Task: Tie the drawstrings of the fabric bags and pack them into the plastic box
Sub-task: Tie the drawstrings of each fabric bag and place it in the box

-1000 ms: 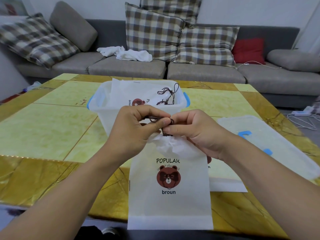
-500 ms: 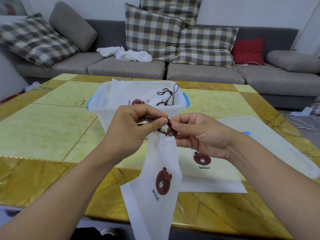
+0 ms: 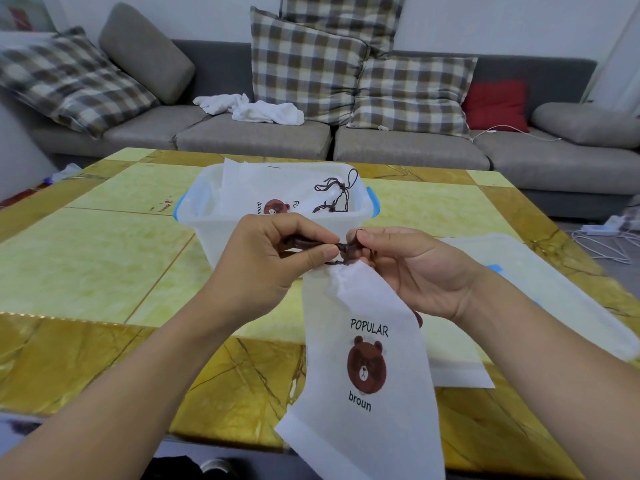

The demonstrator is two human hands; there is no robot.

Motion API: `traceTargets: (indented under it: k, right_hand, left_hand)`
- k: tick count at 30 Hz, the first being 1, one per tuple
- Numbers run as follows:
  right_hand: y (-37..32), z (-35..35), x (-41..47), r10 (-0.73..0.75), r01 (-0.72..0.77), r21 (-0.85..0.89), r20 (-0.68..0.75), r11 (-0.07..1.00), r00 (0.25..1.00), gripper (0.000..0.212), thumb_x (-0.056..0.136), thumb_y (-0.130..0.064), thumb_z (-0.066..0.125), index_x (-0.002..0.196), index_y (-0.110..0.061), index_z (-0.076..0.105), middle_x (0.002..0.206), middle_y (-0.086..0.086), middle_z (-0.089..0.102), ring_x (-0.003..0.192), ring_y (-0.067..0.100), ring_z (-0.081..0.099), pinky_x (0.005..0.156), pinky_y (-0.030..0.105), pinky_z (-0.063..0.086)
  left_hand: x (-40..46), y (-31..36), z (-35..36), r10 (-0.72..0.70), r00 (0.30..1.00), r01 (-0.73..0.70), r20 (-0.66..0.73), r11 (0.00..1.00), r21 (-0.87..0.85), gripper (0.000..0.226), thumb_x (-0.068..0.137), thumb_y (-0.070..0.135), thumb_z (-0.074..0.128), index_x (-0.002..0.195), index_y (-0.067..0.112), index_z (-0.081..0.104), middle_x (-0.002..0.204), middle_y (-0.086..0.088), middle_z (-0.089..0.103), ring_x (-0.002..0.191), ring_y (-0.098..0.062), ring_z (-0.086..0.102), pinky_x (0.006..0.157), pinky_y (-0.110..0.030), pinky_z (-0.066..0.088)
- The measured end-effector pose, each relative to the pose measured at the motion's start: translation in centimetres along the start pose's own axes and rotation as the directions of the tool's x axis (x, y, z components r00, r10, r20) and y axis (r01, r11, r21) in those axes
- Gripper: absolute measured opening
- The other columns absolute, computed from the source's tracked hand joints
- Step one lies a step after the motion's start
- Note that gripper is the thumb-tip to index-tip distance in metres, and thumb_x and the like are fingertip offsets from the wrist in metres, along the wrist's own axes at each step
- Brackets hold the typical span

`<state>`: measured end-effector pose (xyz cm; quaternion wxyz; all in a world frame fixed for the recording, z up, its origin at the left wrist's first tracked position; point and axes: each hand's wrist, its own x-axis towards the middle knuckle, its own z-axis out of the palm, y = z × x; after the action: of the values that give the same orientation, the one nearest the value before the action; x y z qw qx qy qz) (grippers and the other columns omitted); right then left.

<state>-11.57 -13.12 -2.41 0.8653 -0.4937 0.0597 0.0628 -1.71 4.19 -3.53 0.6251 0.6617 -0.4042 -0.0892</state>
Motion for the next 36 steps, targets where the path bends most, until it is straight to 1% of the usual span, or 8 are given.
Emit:
traceTargets:
  k: [6, 11, 15, 19, 22, 25, 32, 36]
  right_hand:
    - [0.1, -0.4, 0.1, -0.04, 0.039, -0.04, -0.035, 0.998, 0.999, 0.013, 0.087, -0.008, 0.058, 0.091, -0.008, 0.07, 0.078, 0.006, 0.069, 0.061, 0.01, 0.064, 0.06, 0.02, 0.057]
    - [0.2, -1.0, 0.4, -0.062, 0.049, -0.13, -0.102, 0.99, 0.993, 0.024, 0.079, -0.012, 0.068, 0.099, -0.02, 0.079, 0.089, 0.002, 0.069, 0.072, 0.013, 0.066, 0.07, 0.022, 0.055]
    - [0.0, -1.3, 0.5, -0.086, 0.063, -0.158, -0.142, 0.985, 0.986, 0.028, 0.076, -0.008, 0.069, 0.102, -0.017, 0.076, 0.086, 0.002, 0.069, 0.067, 0.012, 0.066, 0.064, 0.02, 0.056]
    - [-0.5, -1.6, 0.0, -0.006, -0.021, -0.218, -0.123, 0.976, 0.992, 0.027, 0.077, -0.008, 0.067, 0.102, -0.013, 0.075, 0.086, 0.006, 0.069, 0.061, 0.011, 0.059, 0.057, 0.02, 0.052]
    - [-0.9, -2.3, -0.2, 0.097, -0.102, -0.231, -0.031, 0.968, 0.995, 0.031, 0.083, -0.003, 0.065, 0.113, -0.007, 0.072, 0.09, 0.007, 0.063, 0.06, 0.009, 0.052, 0.052, 0.017, 0.041]
    - [-0.9, -3.0, -0.1, 0.144, -0.142, -0.228, -0.008, 0.963, 0.989, 0.039, 0.085, -0.001, 0.063, 0.123, -0.004, 0.068, 0.101, 0.01, 0.053, 0.061, 0.009, 0.051, 0.054, 0.017, 0.038]
    - [-0.6, -2.3, 0.4, 0.075, -0.084, -0.107, -0.083, 0.991, 0.994, 0.034, 0.079, 0.003, 0.061, 0.104, -0.011, 0.079, 0.084, 0.003, 0.06, 0.065, 0.011, 0.056, 0.053, 0.017, 0.042]
    - [-0.6, -1.9, 0.3, 0.082, -0.089, -0.109, -0.068, 0.99, 0.994, 0.033, 0.079, 0.003, 0.059, 0.106, -0.005, 0.077, 0.085, 0.007, 0.058, 0.062, 0.011, 0.049, 0.05, 0.017, 0.039]
  left_hand:
    - [-0.1, 0.0, -0.1, 0.001, 1.0, -0.001, -0.013, 0.999, 0.042, 0.009, 0.079, 0.006, 0.077, 0.082, 0.014, 0.076, 0.078, -0.004, 0.076, 0.071, -0.012, 0.072, 0.07, -0.02, 0.058]
    - [-0.1, -0.2, -0.1, 0.001, 1.0, -0.001, 0.007, 0.998, 0.059, 0.007, 0.081, 0.007, 0.077, 0.084, 0.014, 0.076, 0.078, -0.002, 0.076, 0.073, -0.016, 0.073, 0.071, -0.021, 0.058]
    - [-0.1, -0.3, 0.0, -0.003, 1.0, 0.001, 0.023, 0.998, 0.069, 0.007, 0.081, 0.007, 0.077, 0.084, 0.013, 0.076, 0.077, -0.001, 0.076, 0.072, -0.013, 0.073, 0.069, -0.02, 0.056]
    - [0.0, -0.4, -0.1, 0.009, 0.999, -0.012, 0.033, 0.995, 0.1, 0.01, 0.081, 0.007, 0.078, 0.083, 0.016, 0.076, 0.075, 0.001, 0.076, 0.071, -0.014, 0.073, 0.069, -0.021, 0.057]
    - [-0.1, -0.3, 0.0, 0.041, 0.997, -0.049, 0.064, 0.99, 0.134, 0.014, 0.081, 0.003, 0.078, 0.082, 0.017, 0.076, 0.076, 0.004, 0.076, 0.072, -0.01, 0.073, 0.069, -0.018, 0.055]
    - [-0.1, -0.4, 0.0, 0.075, 0.993, -0.088, 0.086, 0.983, 0.16, 0.017, 0.081, 0.002, 0.078, 0.081, 0.019, 0.076, 0.079, 0.004, 0.076, 0.076, -0.012, 0.073, 0.073, -0.024, 0.059]
    - [-0.1, -0.8, 0.1, 0.072, 0.992, -0.087, 0.105, 0.985, 0.147, 0.015, 0.081, 0.004, 0.078, 0.081, 0.018, 0.076, 0.08, 0.002, 0.076, 0.08, -0.017, 0.074, 0.079, -0.034, 0.061]
    - [0.0, -0.7, 0.1, 0.072, 0.993, -0.086, 0.096, 0.983, 0.16, 0.015, 0.081, 0.004, 0.078, 0.082, 0.019, 0.076, 0.08, 0.007, 0.076, 0.078, -0.011, 0.074, 0.076, -0.026, 0.06]
